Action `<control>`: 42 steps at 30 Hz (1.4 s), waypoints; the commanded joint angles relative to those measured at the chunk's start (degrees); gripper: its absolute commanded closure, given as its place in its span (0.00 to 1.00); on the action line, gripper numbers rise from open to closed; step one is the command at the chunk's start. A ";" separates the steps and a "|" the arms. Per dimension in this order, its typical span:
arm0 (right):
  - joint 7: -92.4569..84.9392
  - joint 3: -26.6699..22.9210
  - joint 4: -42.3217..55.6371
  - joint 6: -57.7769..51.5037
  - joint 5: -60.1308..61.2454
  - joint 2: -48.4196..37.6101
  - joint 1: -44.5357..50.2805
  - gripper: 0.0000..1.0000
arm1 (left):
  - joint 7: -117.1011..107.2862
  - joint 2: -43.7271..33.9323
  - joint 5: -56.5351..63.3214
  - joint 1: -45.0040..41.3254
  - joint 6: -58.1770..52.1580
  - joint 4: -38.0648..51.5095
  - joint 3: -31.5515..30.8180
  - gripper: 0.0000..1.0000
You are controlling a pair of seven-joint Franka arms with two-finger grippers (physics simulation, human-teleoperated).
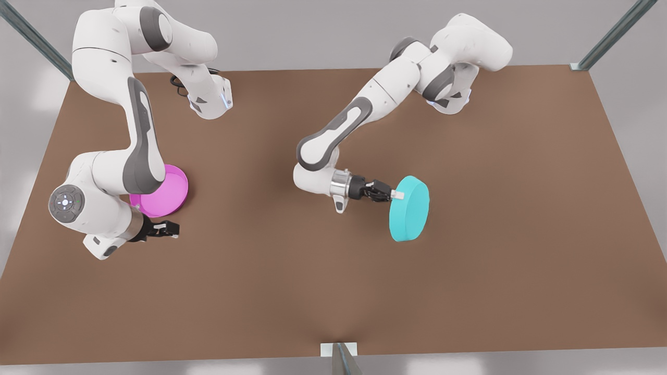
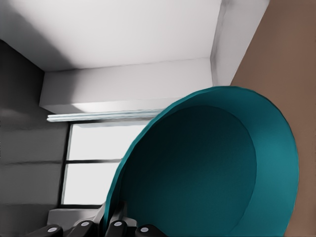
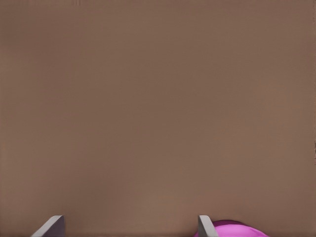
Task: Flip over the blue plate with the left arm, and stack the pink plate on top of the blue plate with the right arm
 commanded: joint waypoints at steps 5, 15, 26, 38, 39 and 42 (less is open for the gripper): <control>-1.30 -0.19 -0.08 -4.01 -0.65 -2.02 -2.49 0.00 | -26.05 4.71 2.09 -5.71 -2.15 2.45 0.26 0.79; -15.36 -0.54 -20.64 -4.20 -0.47 -14.86 -19.02 0.00 | -30.26 14.03 3.15 -7.82 -2.50 7.82 0.70 0.79; -31.27 -0.54 -28.30 12.06 4.27 -7.12 -25.52 0.00 | -34.22 16.67 3.32 -7.91 -2.24 9.48 1.32 0.00; -40.67 -0.27 -36.47 25.16 4.97 -3.26 -31.50 0.00 | -49.24 16.49 -2.03 -5.36 9.54 17.57 -14.95 0.00; -41.29 -0.27 -36.38 26.21 5.24 -2.29 -31.50 0.00 | -52.58 15.88 -4.50 -4.74 12.61 17.75 -14.86 0.00; -41.47 -0.01 -36.38 29.90 6.47 1.13 -31.32 0.00 | -58.91 15.44 -8.45 -3.78 16.84 20.03 -14.94 0.00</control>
